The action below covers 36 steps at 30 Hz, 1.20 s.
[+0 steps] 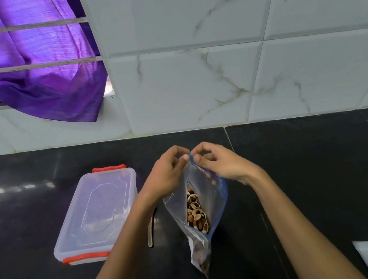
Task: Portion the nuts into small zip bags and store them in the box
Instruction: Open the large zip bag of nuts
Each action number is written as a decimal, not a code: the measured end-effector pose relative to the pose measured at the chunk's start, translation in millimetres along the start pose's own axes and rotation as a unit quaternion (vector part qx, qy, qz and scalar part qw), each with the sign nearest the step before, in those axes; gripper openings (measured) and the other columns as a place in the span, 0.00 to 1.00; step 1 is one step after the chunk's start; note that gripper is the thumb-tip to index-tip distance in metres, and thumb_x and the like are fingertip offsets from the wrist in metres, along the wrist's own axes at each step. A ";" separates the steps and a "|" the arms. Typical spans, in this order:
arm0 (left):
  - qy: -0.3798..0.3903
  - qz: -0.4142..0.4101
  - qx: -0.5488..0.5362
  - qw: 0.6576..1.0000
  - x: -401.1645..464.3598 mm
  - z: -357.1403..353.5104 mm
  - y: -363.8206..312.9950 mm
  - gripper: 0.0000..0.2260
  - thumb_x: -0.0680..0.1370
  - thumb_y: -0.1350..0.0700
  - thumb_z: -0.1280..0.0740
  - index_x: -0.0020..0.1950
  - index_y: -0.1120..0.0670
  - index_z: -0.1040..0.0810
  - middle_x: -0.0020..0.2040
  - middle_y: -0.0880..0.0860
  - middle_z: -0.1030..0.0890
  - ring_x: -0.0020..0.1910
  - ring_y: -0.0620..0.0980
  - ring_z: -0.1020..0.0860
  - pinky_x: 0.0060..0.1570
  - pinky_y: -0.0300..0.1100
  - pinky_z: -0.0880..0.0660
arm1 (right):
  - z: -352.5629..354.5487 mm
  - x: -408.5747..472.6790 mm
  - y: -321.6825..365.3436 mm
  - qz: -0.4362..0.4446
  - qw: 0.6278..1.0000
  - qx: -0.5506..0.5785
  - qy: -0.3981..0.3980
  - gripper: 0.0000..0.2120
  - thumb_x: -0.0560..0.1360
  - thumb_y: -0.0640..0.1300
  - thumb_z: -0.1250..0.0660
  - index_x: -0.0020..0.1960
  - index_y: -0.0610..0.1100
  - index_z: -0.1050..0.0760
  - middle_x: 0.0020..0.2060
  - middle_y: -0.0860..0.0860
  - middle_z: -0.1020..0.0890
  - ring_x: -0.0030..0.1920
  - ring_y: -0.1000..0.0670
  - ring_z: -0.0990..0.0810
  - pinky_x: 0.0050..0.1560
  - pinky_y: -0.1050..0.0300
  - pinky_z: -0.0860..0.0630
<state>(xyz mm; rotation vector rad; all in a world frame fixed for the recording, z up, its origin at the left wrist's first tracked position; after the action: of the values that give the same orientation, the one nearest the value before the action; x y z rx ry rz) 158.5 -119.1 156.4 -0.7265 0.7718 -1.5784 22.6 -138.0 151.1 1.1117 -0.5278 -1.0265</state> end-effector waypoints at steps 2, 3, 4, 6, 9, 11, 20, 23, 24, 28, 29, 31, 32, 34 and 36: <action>-0.010 -0.026 0.042 0.999 -1.0 2.0 -3.6 0.07 0.81 0.54 0.39 0.54 0.54 0.23 0.43 0.52 0.22 0.40 0.47 0.25 0.39 0.35 0.30 | 3.8 -1.6 5.0 0.035 0.998 -0.042 -0.009 0.09 0.78 0.50 0.37 0.51 0.45 0.25 0.33 0.47 0.21 0.26 0.55 0.25 0.29 0.65 0.27; -0.021 -0.033 0.078 0.996 -1.2 3.3 -6.8 0.08 0.81 0.55 0.39 0.54 0.55 0.22 0.42 0.49 0.23 0.39 0.43 0.26 0.37 0.31 0.33 | 5.5 -1.1 6.4 0.047 0.996 -0.071 -0.022 0.07 0.78 0.50 0.36 0.50 0.46 0.24 0.36 0.48 0.20 0.26 0.58 0.25 0.30 0.66 0.28; -0.035 -0.037 0.120 0.992 -0.3 3.8 -9.6 0.08 0.81 0.55 0.39 0.54 0.56 0.22 0.43 0.48 0.24 0.39 0.42 0.28 0.35 0.29 0.36 | 6.8 -0.3 7.6 0.055 0.993 -0.102 -0.036 0.07 0.78 0.49 0.37 0.49 0.47 0.23 0.38 0.50 0.19 0.27 0.60 0.24 0.31 0.66 0.29; -0.051 -0.044 0.196 0.978 0.6 2.3 -15.5 0.10 0.82 0.56 0.41 0.52 0.57 0.21 0.44 0.48 0.26 0.40 0.43 0.29 0.34 0.30 0.37 | 7.1 1.9 7.8 0.048 0.986 -0.149 -0.053 0.10 0.80 0.48 0.39 0.48 0.45 0.22 0.38 0.50 0.20 0.31 0.60 0.24 0.34 0.64 0.30; -0.037 -0.017 0.229 0.972 3.2 0.5 -15.9 0.14 0.83 0.54 0.44 0.42 0.57 0.25 0.37 0.51 0.26 0.36 0.49 0.29 0.37 0.41 0.32 | 7.6 4.7 2.5 0.012 0.988 -0.150 -0.038 0.17 0.82 0.47 0.44 0.39 0.39 0.28 0.29 0.46 0.29 0.30 0.52 0.31 0.37 0.54 0.33; 0.009 0.038 0.159 0.986 6.3 -0.6 -10.9 0.18 0.83 0.54 0.45 0.35 0.56 0.31 0.30 0.51 0.31 0.31 0.49 0.33 0.35 0.44 0.35 | 7.7 4.9 -1.9 -0.024 0.995 -0.092 -0.013 0.19 0.82 0.48 0.46 0.36 0.42 0.32 0.28 0.48 0.32 0.30 0.52 0.33 0.36 0.54 0.34; 0.085 0.284 -0.361 0.884 -9.8 -25.0 10.5 0.17 0.82 0.49 0.42 0.43 0.58 0.21 0.39 0.54 0.19 0.37 0.47 0.21 0.40 0.40 0.25 | 8.2 -11.3 -13.9 -0.108 0.988 0.110 -0.019 0.11 0.81 0.45 0.41 0.59 0.46 0.23 0.40 0.53 0.20 0.42 0.55 0.26 0.43 0.62 0.28; 0.063 0.258 -0.327 0.907 -12.5 -15.5 17.4 0.14 0.81 0.49 0.39 0.53 0.57 0.20 0.47 0.53 0.18 0.48 0.48 0.21 0.49 0.41 0.26 | 15.6 -23.8 -20.6 -0.141 0.989 0.014 -0.050 0.14 0.79 0.46 0.37 0.64 0.48 0.27 0.55 0.51 0.22 0.56 0.51 0.25 0.52 0.57 0.28; 0.051 0.252 -0.283 0.924 -14.2 -10.7 19.3 0.14 0.80 0.48 0.39 0.57 0.56 0.20 0.50 0.53 0.18 0.52 0.49 0.22 0.53 0.43 0.26 | 19.6 -27.9 -22.8 -0.154 0.985 -0.022 -0.077 0.15 0.78 0.46 0.36 0.65 0.48 0.27 0.55 0.50 0.23 0.57 0.50 0.25 0.52 0.56 0.28; -0.017 0.241 -0.106 0.965 -21.5 8.1 20.7 0.15 0.79 0.45 0.37 0.57 0.55 0.24 0.50 0.52 0.22 0.52 0.50 0.24 0.50 0.45 0.28 | 26.2 -38.4 -21.3 -0.165 0.977 -0.022 -0.135 0.11 0.78 0.45 0.35 0.58 0.43 0.23 0.47 0.49 0.19 0.47 0.50 0.19 0.42 0.60 0.21; -0.036 0.240 -0.066 0.968 -24.3 13.7 21.4 0.14 0.79 0.46 0.36 0.53 0.56 0.24 0.45 0.51 0.23 0.47 0.49 0.25 0.47 0.44 0.29 | 25.3 -38.7 -19.8 -0.168 0.978 -0.011 -0.127 0.10 0.78 0.44 0.35 0.57 0.43 0.22 0.47 0.49 0.19 0.45 0.52 0.19 0.39 0.62 0.21; -0.039 0.253 0.024 0.966 -31.1 23.6 26.6 0.15 0.78 0.46 0.36 0.45 0.58 0.23 0.36 0.51 0.26 0.37 0.48 0.27 0.42 0.43 0.29 | 24.1 -41.3 -17.1 -0.172 0.979 -0.006 -0.108 0.09 0.78 0.41 0.35 0.56 0.42 0.22 0.49 0.47 0.19 0.44 0.53 0.19 0.35 0.65 0.23; -0.025 0.262 0.060 0.963 -34.6 26.3 29.3 0.16 0.78 0.47 0.36 0.44 0.60 0.23 0.34 0.53 0.26 0.35 0.49 0.27 0.39 0.41 0.28 | 24.6 -43.0 -16.9 -0.173 0.979 -0.012 -0.108 0.08 0.78 0.41 0.35 0.55 0.42 0.22 0.49 0.47 0.19 0.45 0.53 0.19 0.36 0.65 0.23; -0.002 0.282 0.069 0.957 -42.5 27.4 32.0 0.12 0.79 0.49 0.36 0.46 0.59 0.23 0.37 0.55 0.23 0.35 0.50 0.25 0.35 0.39 0.25 | 28.3 -46.7 -18.4 -0.184 0.972 -0.052 -0.134 0.05 0.77 0.42 0.34 0.50 0.44 0.21 0.46 0.48 0.18 0.43 0.52 0.18 0.41 0.59 0.20; -0.010 0.280 0.033 0.959 -45.8 25.6 32.4 0.08 0.80 0.54 0.36 0.47 0.58 0.22 0.40 0.56 0.21 0.37 0.50 0.22 0.37 0.40 0.22 | 31.3 -48.5 -18.9 -0.195 0.965 -0.091 -0.151 0.05 0.77 0.43 0.34 0.44 0.45 0.20 0.41 0.49 0.17 0.40 0.52 0.17 0.48 0.53 0.18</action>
<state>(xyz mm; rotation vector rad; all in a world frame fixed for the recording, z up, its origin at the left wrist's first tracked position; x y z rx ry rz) 204.0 -79.4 143.6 -0.4205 0.8178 -1.0730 -32.2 -111.9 152.5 0.9177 -0.4526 -1.5727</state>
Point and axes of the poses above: each hand's wrist, its own x-axis towards the middle knuckle, its own z-axis out of the back of the hand, y = z × x, the point moved 5 cm from there along x, towards the middle knuckle
